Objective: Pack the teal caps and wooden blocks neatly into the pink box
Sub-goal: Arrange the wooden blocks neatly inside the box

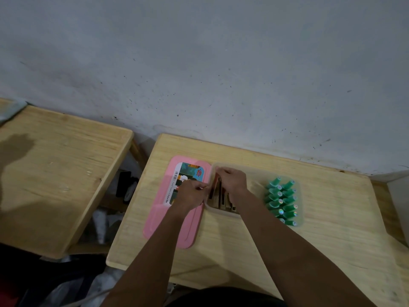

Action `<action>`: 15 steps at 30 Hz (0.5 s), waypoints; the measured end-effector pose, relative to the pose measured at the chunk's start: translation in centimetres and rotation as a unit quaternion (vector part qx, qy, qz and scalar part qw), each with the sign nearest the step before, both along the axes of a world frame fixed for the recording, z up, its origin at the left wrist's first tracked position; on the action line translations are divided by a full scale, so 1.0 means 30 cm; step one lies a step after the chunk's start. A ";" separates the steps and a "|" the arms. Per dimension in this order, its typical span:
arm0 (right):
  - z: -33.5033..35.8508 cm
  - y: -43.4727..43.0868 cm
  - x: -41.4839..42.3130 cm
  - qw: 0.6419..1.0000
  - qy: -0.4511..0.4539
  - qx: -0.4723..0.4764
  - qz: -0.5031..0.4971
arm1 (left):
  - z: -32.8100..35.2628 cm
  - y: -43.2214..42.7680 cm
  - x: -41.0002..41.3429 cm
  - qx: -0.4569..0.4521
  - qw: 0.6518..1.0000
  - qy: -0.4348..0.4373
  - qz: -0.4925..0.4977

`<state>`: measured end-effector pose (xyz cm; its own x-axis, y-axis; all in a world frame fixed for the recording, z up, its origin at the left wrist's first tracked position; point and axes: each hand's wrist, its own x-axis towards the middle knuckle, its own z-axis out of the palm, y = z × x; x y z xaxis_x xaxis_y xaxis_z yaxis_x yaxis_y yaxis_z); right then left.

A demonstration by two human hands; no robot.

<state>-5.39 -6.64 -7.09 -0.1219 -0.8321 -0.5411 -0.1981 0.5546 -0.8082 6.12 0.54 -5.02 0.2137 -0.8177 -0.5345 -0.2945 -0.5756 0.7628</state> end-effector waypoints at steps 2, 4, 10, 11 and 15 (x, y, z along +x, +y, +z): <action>-0.026 0.008 0.008 1.000 0.025 -0.015 0.004 | -0.001 0.001 0.001 -0.002 1.000 -0.004 -0.003; -0.036 0.015 0.010 0.998 0.045 -0.028 0.021 | -0.007 -0.001 0.002 -0.004 1.000 -0.007 -0.002; -0.048 0.024 -0.009 0.973 0.140 -0.110 0.148 | -0.011 0.002 0.004 -0.008 1.000 -0.022 -0.007; -0.044 0.024 -0.017 0.960 0.177 -0.118 0.180 | -0.011 0.003 0.004 -0.006 1.000 -0.022 -0.008; -0.025 0.005 -0.048 0.864 0.373 -0.125 0.314 | -0.015 0.001 0.004 -0.004 1.000 -0.018 0.001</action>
<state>-6.83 -6.48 -7.84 0.1594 -0.9405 -0.3001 -0.9144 -0.0261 -0.4040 6.23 0.58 -5.48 0.2340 -0.8214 -0.5202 -0.3209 -0.5703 0.7562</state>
